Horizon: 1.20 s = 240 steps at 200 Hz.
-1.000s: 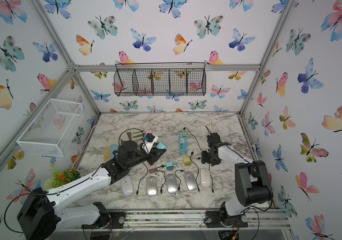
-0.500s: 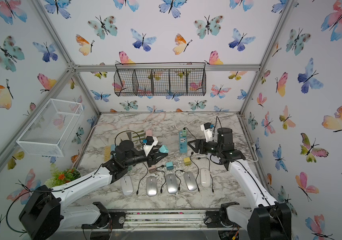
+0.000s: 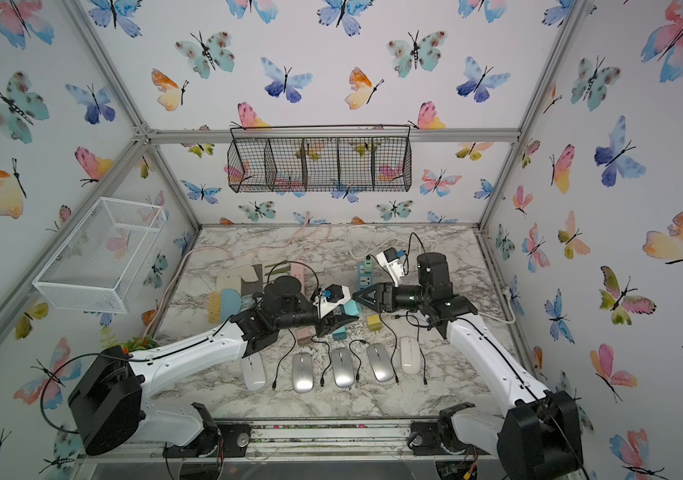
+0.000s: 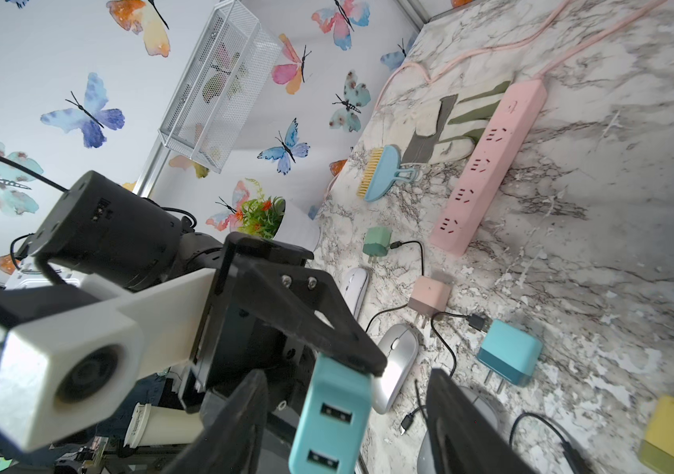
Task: Unplug the wireless mouse
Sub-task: Place the plug at the center of the board.
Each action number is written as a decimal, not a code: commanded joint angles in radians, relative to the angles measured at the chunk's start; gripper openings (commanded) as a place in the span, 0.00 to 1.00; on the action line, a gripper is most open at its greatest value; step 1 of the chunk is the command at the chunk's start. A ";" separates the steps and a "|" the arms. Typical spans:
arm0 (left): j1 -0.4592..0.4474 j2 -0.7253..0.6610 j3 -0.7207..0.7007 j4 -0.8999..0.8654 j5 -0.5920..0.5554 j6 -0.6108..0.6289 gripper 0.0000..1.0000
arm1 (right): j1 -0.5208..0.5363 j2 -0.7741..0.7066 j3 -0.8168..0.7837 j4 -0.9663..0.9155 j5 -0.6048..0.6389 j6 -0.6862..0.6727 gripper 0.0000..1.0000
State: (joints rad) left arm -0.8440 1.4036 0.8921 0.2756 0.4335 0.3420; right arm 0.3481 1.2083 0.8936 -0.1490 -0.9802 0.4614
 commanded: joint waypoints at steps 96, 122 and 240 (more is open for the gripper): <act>-0.007 0.044 0.062 -0.030 -0.070 0.035 0.00 | 0.042 0.059 0.040 -0.102 -0.028 -0.045 0.41; -0.008 0.048 0.069 -0.031 -0.069 0.036 0.00 | 0.048 0.061 0.043 -0.093 -0.017 -0.043 0.31; 0.031 -0.160 -0.158 0.259 -0.285 -0.196 0.97 | -0.037 -0.041 -0.037 -0.069 0.291 0.023 0.01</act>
State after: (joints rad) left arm -0.8440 1.3460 0.7979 0.4026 0.2501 0.2630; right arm 0.3767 1.1946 0.9016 -0.2207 -0.8059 0.4660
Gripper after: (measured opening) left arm 0.913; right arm 0.293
